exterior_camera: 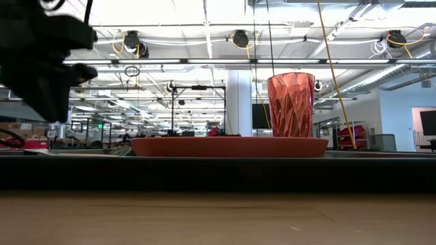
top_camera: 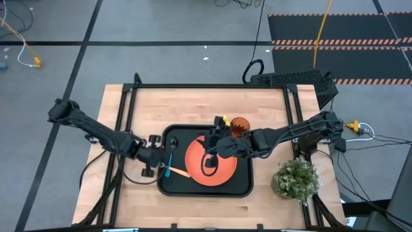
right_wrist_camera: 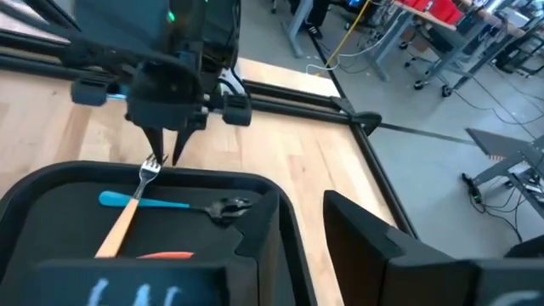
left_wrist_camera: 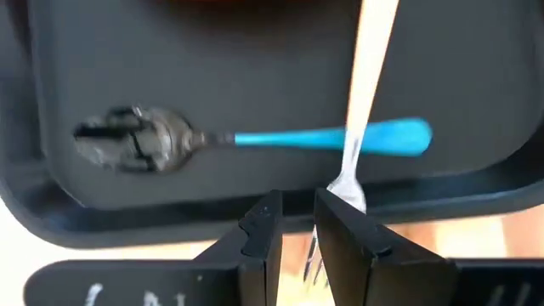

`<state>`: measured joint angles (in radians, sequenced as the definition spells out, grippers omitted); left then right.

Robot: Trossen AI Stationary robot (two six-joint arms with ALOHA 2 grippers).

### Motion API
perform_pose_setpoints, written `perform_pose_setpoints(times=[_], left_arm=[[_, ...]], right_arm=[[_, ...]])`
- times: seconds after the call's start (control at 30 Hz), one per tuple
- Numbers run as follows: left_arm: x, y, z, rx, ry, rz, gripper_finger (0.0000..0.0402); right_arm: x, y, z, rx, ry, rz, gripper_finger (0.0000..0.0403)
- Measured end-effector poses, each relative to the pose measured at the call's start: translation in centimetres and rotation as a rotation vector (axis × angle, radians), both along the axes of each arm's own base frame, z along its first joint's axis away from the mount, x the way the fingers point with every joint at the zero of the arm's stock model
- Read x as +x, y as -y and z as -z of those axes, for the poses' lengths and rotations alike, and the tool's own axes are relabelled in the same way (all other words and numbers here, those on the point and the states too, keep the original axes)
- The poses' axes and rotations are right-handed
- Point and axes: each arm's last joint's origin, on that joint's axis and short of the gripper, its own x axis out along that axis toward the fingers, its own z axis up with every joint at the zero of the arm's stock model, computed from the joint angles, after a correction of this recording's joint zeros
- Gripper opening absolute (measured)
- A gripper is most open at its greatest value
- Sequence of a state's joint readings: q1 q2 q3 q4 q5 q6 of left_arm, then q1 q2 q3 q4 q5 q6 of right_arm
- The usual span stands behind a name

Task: Pick and place plate/cup/fork/spoon on tray
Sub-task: Put the pink fork on the black serving tray

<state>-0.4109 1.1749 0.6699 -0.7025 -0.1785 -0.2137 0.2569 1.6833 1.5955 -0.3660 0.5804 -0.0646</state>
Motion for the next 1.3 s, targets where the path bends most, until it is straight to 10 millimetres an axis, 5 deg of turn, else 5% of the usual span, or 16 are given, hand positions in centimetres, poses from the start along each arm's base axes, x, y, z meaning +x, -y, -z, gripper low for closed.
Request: perform_pose_setpoints(times=[0.17,0.53,0.97,1.3], left_arm=[[1.1,1.4,-0.8,-0.011,0.004,0.006,0.0076],[1.9,2.4,1.2,-0.022,-0.112,0.025,0.0085],[2.4,2.7,2.3,0.007,-0.128,0.034,0.0246],[3.2,3.0,4.0,0.063,-0.161,0.062,0.0257]], right_arm=[[-0.1,0.0,0.1,0.013,-0.005,0.008,0.0089],[-0.1,0.0,0.2,0.026,-0.011,0.016,0.0089],[-0.2,0.0,0.2,0.024,-0.014,0.015,0.0089],[-0.2,0.0,0.2,0.022,-0.016,0.014,0.0089]])
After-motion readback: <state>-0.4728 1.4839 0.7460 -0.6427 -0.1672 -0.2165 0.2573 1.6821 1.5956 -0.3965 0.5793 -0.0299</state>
